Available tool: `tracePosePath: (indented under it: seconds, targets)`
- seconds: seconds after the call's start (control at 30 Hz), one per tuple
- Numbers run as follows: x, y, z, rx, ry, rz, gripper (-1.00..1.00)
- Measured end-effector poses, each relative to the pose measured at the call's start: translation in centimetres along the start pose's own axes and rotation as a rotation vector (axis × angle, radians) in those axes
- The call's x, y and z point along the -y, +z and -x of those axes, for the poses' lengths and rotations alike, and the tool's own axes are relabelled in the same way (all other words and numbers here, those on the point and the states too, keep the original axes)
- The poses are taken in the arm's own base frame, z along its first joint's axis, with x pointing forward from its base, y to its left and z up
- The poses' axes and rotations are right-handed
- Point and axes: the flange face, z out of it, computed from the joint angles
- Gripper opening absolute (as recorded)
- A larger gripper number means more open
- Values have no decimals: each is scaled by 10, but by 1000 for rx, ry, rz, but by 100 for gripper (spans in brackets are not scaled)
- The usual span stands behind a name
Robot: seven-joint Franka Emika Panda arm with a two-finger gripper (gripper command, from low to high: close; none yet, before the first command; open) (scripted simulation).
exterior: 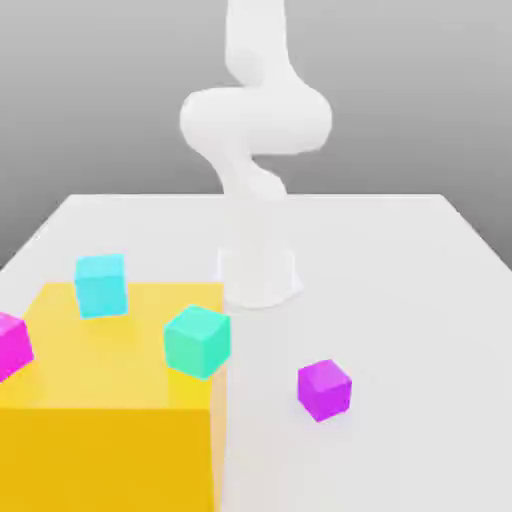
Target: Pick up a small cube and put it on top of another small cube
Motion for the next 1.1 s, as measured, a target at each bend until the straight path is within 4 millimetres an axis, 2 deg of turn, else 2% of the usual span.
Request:
tracePosePath:
  seconds: [0.13, 0.27, 0.4, 0.5, 0.57, 0.63, 0.83, 0.87, 1.1]
  targets:
    - [-13, 98, 42, 131, -75, 73, 0]
    - [-38, 180, 100, 258, -156, 148, 0]
    - [-78, 245, 171, 386, -247, 230, 0]
    - [-120, 282, 233, 490, -326, 300, 0]
    - [-155, 302, 276, 562, -384, 352, 0]
    - [-179, 319, 306, 603, -421, 380, 0]
    - [-210, 356, 335, 617, -428, 390, 0]
    - [-212, 359, 338, 617, -428, 390, -100]
    - [-212, 359, 338, 617, -428, 390, -100]
